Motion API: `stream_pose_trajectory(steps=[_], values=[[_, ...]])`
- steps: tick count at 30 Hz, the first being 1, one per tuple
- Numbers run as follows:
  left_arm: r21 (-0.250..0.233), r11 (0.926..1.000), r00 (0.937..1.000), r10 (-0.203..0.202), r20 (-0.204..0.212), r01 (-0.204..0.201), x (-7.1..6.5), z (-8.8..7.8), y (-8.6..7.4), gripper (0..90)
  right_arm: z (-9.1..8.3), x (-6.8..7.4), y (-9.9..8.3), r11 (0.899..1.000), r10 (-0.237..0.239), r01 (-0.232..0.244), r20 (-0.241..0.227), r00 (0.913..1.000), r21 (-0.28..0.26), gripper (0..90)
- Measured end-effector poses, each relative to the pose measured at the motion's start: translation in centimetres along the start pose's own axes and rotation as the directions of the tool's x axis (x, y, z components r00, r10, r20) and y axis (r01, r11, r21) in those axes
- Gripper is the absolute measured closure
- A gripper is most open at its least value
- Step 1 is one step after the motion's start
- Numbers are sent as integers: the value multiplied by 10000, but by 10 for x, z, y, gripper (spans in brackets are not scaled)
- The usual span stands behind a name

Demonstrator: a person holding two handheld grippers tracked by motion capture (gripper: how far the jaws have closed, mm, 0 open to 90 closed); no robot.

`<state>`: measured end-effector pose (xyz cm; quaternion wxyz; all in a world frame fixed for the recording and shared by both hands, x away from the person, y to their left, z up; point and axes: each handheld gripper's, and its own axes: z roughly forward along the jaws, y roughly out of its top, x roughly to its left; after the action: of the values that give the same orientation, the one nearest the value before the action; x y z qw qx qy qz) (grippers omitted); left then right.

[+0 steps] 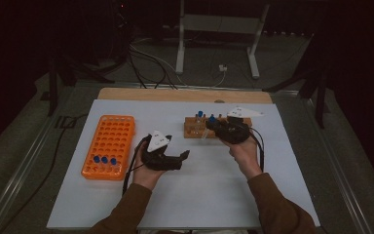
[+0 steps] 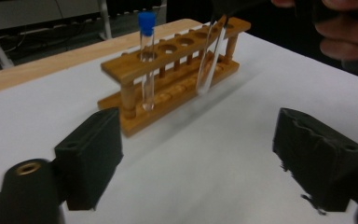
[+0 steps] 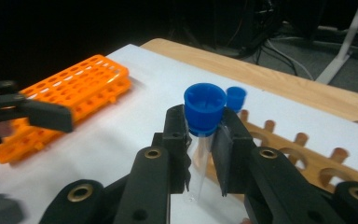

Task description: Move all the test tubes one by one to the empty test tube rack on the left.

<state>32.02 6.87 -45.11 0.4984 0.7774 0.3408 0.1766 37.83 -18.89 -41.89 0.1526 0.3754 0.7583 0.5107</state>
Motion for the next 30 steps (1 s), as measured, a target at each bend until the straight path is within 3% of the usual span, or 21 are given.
stream_pose_trajectory(steps=[3,8,13,19,30], values=[[62,10000,10000,22,12,-22,-1,10,6,217,2,4,-1,10000,20,-19,-149,9999,59,763],[89,9999,9994,80,-324,-77,-4,23,8,299,4,12,-2,9999,32,-24,-515,9987,161,763],[21,10000,9992,-20,-394,20,-5,34,10,435,8,21,-1,9997,24,-6,-722,9974,257,763],[-325,9994,9993,128,-337,-139,-7,36,12,610,15,31,-1,9989,-71,114,-939,9956,448,762],[-221,9990,9990,395,-197,-400,-6,35,12,771,21,38,-1,9987,11,48,-1145,9934,510,762]])
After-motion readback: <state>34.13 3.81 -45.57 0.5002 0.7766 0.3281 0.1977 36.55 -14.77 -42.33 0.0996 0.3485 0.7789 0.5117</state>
